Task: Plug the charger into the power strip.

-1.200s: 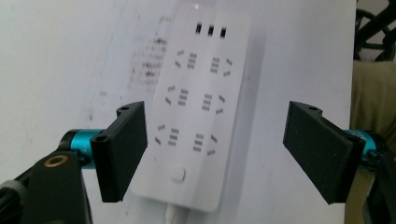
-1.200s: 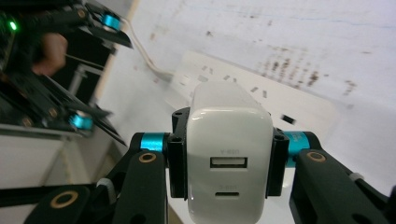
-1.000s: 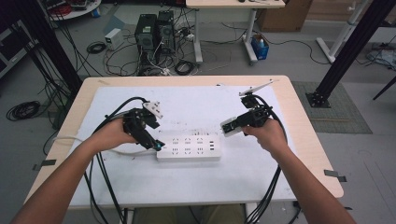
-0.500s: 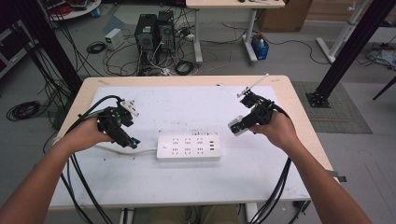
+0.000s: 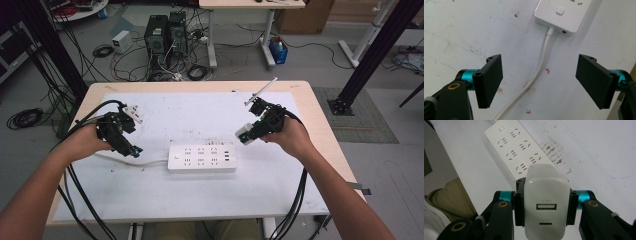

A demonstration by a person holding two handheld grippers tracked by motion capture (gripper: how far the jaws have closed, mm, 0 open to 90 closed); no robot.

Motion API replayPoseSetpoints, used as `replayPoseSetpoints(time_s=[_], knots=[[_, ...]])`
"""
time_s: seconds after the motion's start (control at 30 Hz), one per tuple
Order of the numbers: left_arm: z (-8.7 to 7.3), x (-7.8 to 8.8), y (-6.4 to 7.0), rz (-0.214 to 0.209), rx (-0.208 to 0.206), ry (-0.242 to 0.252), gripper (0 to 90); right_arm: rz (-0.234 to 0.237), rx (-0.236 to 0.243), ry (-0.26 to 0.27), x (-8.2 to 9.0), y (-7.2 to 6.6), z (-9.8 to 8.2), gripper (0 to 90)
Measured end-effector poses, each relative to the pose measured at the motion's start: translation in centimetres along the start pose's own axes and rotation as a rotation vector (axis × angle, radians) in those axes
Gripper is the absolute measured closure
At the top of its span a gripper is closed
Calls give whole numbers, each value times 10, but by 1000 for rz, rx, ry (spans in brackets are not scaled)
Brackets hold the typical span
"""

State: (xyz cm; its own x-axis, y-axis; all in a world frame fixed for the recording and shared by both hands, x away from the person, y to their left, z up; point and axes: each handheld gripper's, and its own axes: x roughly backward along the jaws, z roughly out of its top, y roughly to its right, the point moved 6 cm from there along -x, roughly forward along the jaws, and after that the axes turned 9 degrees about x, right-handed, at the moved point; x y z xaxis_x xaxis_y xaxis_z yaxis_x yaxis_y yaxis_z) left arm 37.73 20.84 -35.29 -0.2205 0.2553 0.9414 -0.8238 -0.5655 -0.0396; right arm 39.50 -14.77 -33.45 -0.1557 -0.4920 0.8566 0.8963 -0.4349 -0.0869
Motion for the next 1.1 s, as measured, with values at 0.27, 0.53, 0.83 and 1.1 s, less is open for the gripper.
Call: replayPoseSetpoints(time_s=[0.27, 0.53, 0.83, 1.1], knots=[[-12, -1, -11, 35, 36, -52, 219, -17, 79, -62, -7, -1, 14, 619], [-21, 2, -17, 48, 44, -42, 219, -8, 242, -151, -21, -5, 28, 620], [-24, -9, -13, 31, 19, -36, 219, -41, 369, -276, -64, -7, 39, 620], [-26, -13, -11, 15, 23, -19, 219, -10, 433, -347, -95, -9, 48, 620]])
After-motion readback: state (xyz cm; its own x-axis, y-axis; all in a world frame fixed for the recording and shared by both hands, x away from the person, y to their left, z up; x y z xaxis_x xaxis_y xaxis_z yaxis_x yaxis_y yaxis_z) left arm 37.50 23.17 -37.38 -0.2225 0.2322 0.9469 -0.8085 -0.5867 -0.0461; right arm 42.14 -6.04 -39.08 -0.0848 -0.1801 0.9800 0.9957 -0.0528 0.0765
